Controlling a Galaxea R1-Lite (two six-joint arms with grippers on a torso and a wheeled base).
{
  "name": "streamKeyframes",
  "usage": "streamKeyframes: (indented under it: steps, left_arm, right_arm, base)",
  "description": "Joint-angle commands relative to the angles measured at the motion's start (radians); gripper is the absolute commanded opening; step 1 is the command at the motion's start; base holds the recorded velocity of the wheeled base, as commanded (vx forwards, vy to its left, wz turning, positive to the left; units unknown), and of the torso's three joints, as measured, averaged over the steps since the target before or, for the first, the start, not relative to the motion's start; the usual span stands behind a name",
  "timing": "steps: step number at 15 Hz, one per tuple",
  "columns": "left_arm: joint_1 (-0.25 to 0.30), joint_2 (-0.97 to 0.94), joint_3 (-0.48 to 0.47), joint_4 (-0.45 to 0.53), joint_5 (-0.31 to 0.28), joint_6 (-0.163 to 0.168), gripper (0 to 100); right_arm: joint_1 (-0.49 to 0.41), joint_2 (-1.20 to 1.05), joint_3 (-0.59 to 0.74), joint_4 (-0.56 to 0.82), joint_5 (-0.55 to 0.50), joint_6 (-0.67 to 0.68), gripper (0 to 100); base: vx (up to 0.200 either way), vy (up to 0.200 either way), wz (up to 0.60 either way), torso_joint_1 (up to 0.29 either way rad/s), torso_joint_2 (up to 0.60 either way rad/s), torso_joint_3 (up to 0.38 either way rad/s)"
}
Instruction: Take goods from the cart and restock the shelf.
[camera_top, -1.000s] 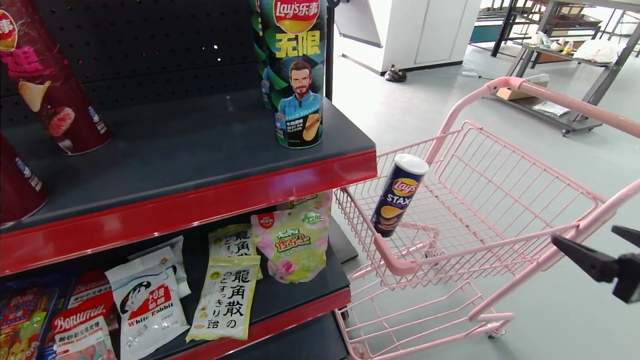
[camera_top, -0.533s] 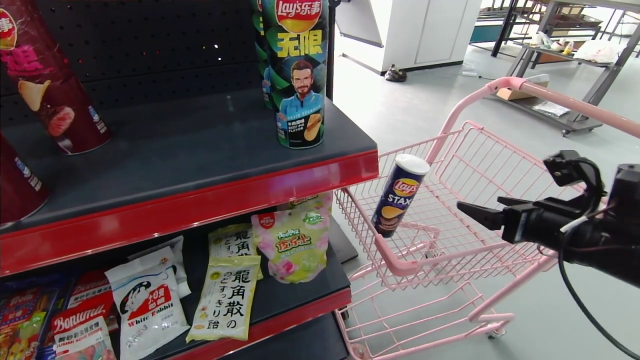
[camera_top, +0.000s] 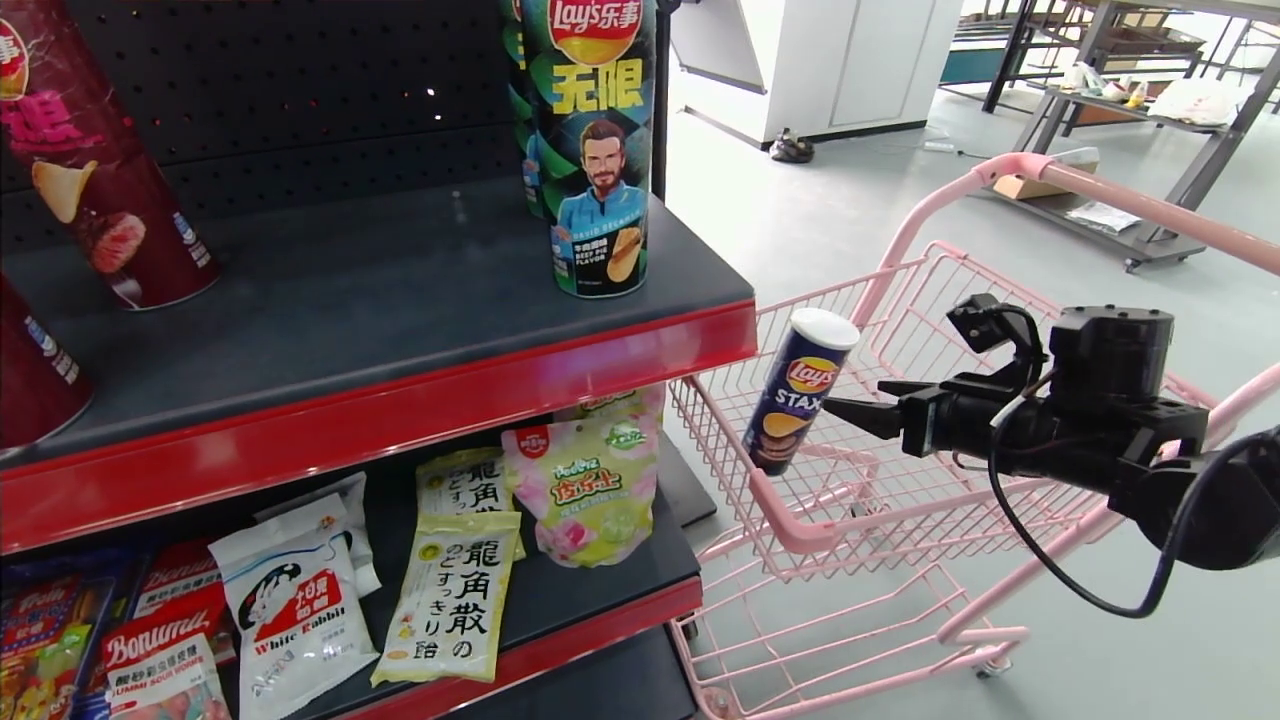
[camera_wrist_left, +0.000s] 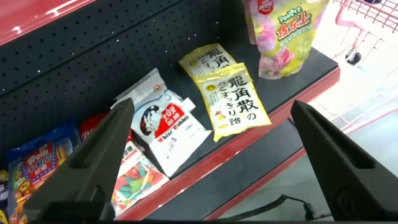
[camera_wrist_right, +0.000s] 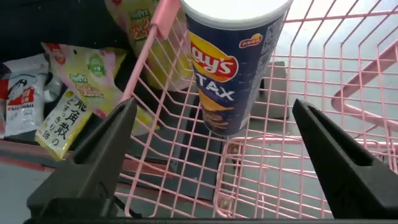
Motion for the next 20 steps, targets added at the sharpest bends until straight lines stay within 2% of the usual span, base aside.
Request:
streamKeyframes:
  steps: [1,5,8,14,20]
  left_arm:
    - [0.000,0.002,0.000,0.000,-0.001,0.000,100]
    - [0.000,0.005,-0.002,0.000,-0.001,0.000,100]
    - [0.000,0.004,0.000,0.000,-0.007,0.000,100]
    - [0.000,0.028,-0.003,-0.003,-0.008,0.001,100]
    - [-0.002,0.030,-0.006,-0.003,-0.008,0.001,100]
  right_arm:
    - [-0.017,0.050,-0.020,-0.004,0.018,-0.010,100]
    - [-0.060,0.122,-0.089,-0.005,0.087,-0.064,100]
    - [-0.082,0.166,-0.141,-0.005,0.196,-0.074,100]
    - [-0.082,0.248,-0.274,-0.005,0.230,-0.076,100]
    - [-0.074,0.261,-0.287,-0.005,0.292,-0.076,100]
  base:
    - [0.000,0.000,0.00,0.000,0.00,0.000]
    - [0.000,0.000,0.00,0.000,0.00,0.000]
    - [0.000,0.000,0.00,0.000,0.00,0.000]
    - [0.000,0.000,0.00,0.000,0.00,0.000]
    - [0.000,0.000,0.00,0.000,0.00,0.000]
